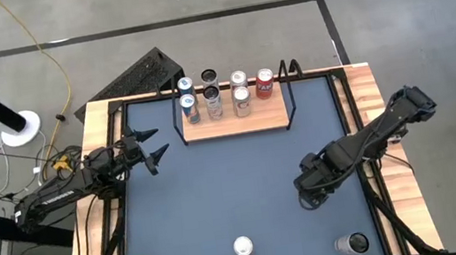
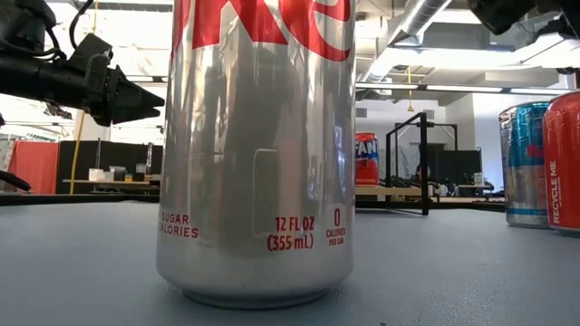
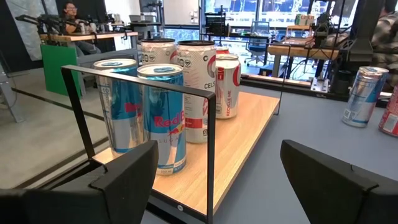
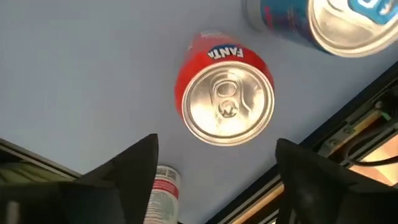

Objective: Place canned beverage on shelf
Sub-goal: Put the right orange soda can onto the shelf aligned with the other orange soda can

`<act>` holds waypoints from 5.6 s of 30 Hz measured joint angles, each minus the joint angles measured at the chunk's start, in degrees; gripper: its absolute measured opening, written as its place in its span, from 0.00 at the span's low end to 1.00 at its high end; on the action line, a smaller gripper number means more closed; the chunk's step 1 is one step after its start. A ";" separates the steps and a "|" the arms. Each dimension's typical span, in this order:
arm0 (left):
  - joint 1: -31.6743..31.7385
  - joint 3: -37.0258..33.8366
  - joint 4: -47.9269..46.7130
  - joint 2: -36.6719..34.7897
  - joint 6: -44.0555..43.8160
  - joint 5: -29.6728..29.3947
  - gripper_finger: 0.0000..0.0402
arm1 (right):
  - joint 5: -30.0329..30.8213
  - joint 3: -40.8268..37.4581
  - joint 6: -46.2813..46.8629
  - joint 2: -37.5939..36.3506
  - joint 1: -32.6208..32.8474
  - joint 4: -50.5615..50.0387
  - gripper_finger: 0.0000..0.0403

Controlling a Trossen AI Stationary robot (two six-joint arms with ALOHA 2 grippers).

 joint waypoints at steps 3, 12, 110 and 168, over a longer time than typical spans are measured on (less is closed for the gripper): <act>0.02 0.00 0.00 0.00 0.02 0.00 0.81 | -0.07 -0.04 -1.88 0.76 -0.52 -0.04 0.84; 0.02 -0.02 0.02 0.00 0.02 0.00 0.81 | 3.39 0.01 -1.99 0.63 -0.98 0.37 0.90; 0.01 0.00 0.00 0.00 0.01 0.04 0.81 | 7.41 32.97 -72.68 17.69 -56.06 1.85 0.70; 0.02 0.00 0.01 0.00 0.01 0.02 0.81 | 11.98 40.28 -71.42 25.34 -54.77 -4.60 0.90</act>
